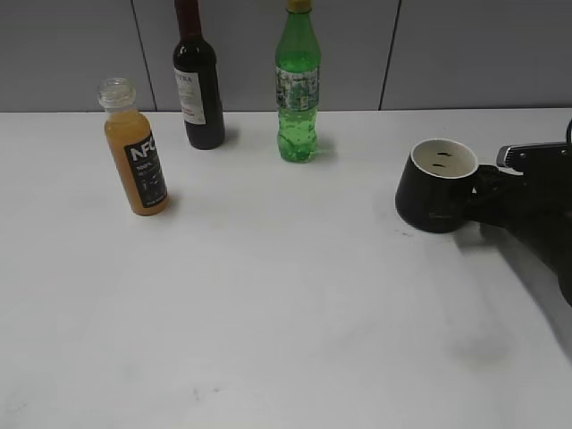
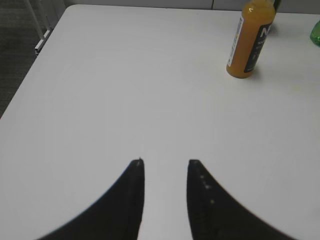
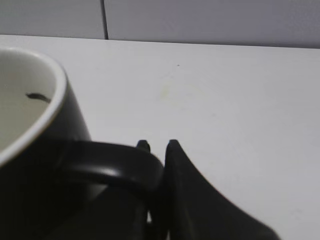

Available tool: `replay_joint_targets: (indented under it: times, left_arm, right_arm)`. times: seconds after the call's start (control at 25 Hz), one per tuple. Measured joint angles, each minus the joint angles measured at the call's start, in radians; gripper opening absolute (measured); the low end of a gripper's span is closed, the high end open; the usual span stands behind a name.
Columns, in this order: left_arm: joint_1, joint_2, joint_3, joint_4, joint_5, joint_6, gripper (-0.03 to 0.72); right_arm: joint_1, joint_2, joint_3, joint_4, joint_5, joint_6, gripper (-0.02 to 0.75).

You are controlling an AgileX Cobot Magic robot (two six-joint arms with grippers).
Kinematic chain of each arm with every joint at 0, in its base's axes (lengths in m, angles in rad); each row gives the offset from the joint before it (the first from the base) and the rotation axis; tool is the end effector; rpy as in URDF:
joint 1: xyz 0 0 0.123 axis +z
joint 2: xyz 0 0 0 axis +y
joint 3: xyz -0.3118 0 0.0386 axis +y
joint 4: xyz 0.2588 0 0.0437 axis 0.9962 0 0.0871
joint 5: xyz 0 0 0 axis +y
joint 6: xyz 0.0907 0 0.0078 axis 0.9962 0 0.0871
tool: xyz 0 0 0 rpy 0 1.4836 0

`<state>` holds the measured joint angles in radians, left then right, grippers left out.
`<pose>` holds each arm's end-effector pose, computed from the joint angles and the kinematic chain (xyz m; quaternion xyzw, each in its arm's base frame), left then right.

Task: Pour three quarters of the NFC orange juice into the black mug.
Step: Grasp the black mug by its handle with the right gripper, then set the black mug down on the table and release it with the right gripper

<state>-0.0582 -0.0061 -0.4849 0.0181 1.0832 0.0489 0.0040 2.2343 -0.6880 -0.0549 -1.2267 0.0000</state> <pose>-0.0247 0.0029 0.2761 0.0457 0.8601 0.0067 0.5080 0.3609 0.0061 0.0661 -0.0249 0.7840 0.0158 0.6201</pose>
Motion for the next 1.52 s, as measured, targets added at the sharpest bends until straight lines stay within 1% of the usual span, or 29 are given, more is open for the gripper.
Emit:
replay_joint_targets:
  times: [0.04, 0.36, 0.44, 0.52, 0.68, 0.8, 0.88, 0.96, 1.04, 1.12, 1.2, 1.28, 1.52]
  left_arm:
    - [0.0, 0.0, 0.0, 0.0, 0.0, 0.0, 0.236]
    - [0.0, 0.0, 0.0, 0.0, 0.0, 0.0, 0.236]
    - [0.0, 0.0, 0.0, 0.0, 0.0, 0.0, 0.236]
    - [0.0, 0.0, 0.0, 0.0, 0.0, 0.0, 0.236]
    - [0.0, 0.0, 0.0, 0.0, 0.0, 0.0, 0.236]
    - [0.0, 0.0, 0.0, 0.0, 0.0, 0.0, 0.236]
    - [0.0, 0.0, 0.0, 0.0, 0.0, 0.0, 0.236]
    - [0.0, 0.0, 0.0, 0.0, 0.0, 0.0, 0.236]
    - [0.0, 0.0, 0.0, 0.0, 0.0, 0.0, 0.236]
    - [0.0, 0.0, 0.0, 0.0, 0.0, 0.0, 0.236]
    - [0.0, 0.0, 0.0, 0.0, 0.0, 0.0, 0.236]
    - [0.0, 0.0, 0.0, 0.0, 0.0, 0.0, 0.236]
    - [0.0, 0.0, 0.0, 0.0, 0.0, 0.0, 0.236]
  right_arm:
    - [0.0, 0.0, -0.001, 0.001, -0.003, 0.006, 0.055]
    - [0.002, -0.029, -0.001, -0.008, 0.026, -0.006, 0.048]
    - [0.014, -0.064, 0.005, -0.032, 0.054, -0.018, 0.048]
    - [0.042, -0.106, 0.009, -0.047, 0.068, -0.023, 0.046]
    - [0.146, -0.209, 0.022, -0.052, 0.066, -0.025, 0.046]
    - [0.256, -0.256, 0.038, -0.041, 0.059, -0.024, 0.045]
    - [0.351, -0.267, 0.048, -0.012, 0.059, -0.024, 0.045]
    - [0.441, -0.267, 0.057, 0.031, 0.059, -0.025, 0.045]
    - [0.539, -0.267, 0.067, 0.097, 0.061, -0.028, 0.045]
    - [0.627, -0.26, 0.069, 0.189, 0.06, -0.044, 0.045]
    - [0.683, -0.241, 0.069, 0.244, 0.06, -0.062, 0.045]
    - [0.71, -0.219, 0.07, 0.273, 0.06, -0.074, 0.045]
    - [0.715, -0.156, 0.068, 0.348, 0.066, -0.082, 0.045]
